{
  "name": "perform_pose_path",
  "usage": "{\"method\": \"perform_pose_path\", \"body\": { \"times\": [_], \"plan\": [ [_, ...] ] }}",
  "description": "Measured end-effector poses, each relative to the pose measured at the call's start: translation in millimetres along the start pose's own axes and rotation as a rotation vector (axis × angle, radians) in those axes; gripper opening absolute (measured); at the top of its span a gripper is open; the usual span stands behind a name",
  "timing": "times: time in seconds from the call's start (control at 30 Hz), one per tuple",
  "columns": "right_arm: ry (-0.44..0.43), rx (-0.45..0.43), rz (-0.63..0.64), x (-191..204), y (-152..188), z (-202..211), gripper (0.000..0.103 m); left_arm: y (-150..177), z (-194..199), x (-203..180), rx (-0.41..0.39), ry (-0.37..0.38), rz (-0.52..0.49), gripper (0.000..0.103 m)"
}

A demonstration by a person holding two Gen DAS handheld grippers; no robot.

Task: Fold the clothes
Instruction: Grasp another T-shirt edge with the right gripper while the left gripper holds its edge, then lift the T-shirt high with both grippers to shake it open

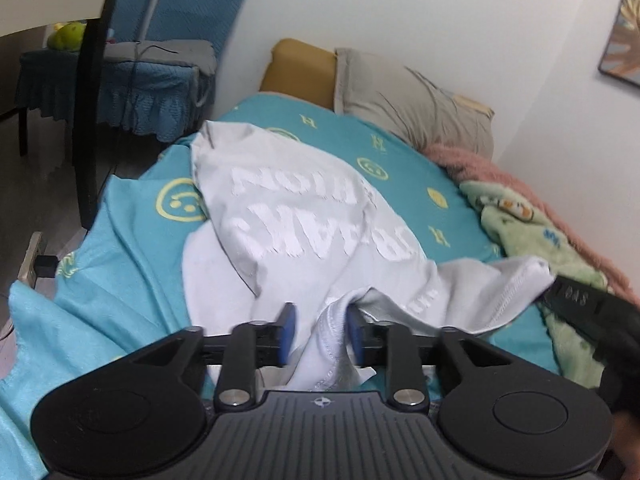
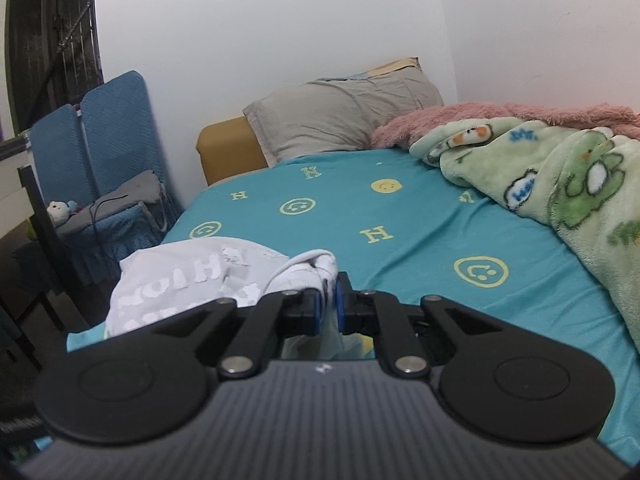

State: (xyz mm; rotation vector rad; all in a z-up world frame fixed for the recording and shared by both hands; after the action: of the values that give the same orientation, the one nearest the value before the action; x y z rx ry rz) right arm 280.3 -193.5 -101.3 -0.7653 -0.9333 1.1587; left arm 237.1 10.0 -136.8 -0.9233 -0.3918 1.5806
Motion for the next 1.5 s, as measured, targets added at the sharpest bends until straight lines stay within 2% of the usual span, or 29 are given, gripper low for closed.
{"method": "perform_pose_path", "body": {
  "times": [0.03, 0.2, 0.43, 0.57, 0.7, 0.87, 1.0, 1.07, 1.13, 1.17, 1.2, 1.4, 1.5],
  "plan": [
    [-0.003, 0.003, -0.002, 0, 0, 0, 0.01, 2, -3, -4, 0.009, 0.001, -0.015, 0.045],
    [-0.012, 0.0, -0.016, 0, -1, 1, 0.01, 13, -12, -21, 0.041, 0.0, -0.101, 0.049],
    [-0.016, -0.009, -0.061, -8, -8, 1, 0.01, 24, -7, -46, 0.022, 0.008, -0.259, 0.062],
    [-0.024, -0.016, -0.082, -12, -12, 2, 0.01, 32, -11, -54, 0.018, -0.008, -0.333, 0.076],
    [-0.033, -0.037, -0.095, -13, -16, 6, 0.01, 40, -24, -52, 0.033, -0.071, -0.37, 0.076],
    [-0.013, -0.078, -0.106, -19, -22, 11, 0.01, 42, -35, -28, 0.065, -0.234, -0.366, 0.076],
    [0.043, -0.081, -0.097, -28, -21, 10, 0.012, 10, -10, 2, -0.082, -0.292, -0.192, 0.078],
    [0.067, -0.077, -0.089, -30, -21, 10, 0.013, -6, 6, 12, -0.176, -0.342, -0.15, 0.078],
    [0.091, -0.073, -0.082, -32, -21, 11, 0.04, -19, 21, 19, -0.261, -0.389, -0.12, 0.078],
    [0.103, -0.07, -0.078, -33, -21, 12, 0.063, -24, 29, 20, -0.299, -0.411, -0.111, 0.078],
    [0.116, -0.068, -0.074, -34, -20, 12, 0.075, -28, 36, 19, -0.329, -0.415, -0.107, 0.078],
    [0.188, -0.055, -0.052, -41, -20, 16, 0.082, -58, 82, 13, -0.507, -0.424, -0.077, 0.08],
    [0.17, -0.151, -0.001, -25, -63, 47, 0.082, -90, 114, 10, -0.58, -0.412, -0.033, 0.081]
  ]
}}
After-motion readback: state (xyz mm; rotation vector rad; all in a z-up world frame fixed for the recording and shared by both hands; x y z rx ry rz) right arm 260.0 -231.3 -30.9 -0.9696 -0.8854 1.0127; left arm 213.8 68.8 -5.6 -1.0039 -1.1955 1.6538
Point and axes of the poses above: each gripper's, at about its wrist camera, not at the fingertips, and z roughly against the way its jaws point, x to its left, y to its underside, the point moved 8 cm from there along -z, roughly the way its jaws point, and after that the axes turned 2 degrees about x, right-handed, at the moved point
